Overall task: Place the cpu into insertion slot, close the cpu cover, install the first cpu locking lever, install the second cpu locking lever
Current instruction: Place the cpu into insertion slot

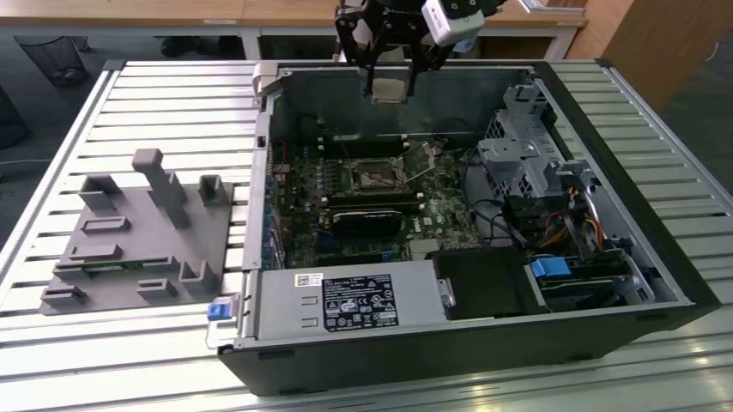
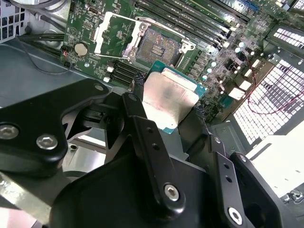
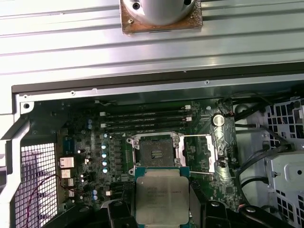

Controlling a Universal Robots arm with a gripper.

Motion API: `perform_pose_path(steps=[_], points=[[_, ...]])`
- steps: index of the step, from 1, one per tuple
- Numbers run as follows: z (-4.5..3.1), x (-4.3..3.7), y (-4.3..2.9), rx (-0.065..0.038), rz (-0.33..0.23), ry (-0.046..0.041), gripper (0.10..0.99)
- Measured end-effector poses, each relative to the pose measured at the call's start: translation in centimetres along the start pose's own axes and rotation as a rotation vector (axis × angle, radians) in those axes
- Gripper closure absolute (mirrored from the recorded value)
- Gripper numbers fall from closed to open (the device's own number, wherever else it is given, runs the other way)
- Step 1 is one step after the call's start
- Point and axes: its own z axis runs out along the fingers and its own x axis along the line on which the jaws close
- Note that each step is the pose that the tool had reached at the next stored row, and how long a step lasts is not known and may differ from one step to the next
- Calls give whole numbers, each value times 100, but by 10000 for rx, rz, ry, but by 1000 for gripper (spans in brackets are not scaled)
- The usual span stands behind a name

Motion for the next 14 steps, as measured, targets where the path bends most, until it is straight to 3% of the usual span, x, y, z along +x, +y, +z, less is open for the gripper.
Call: perform_pose_path(steps=[14], points=[[0, 0, 4, -2, 91, -8, 545]])
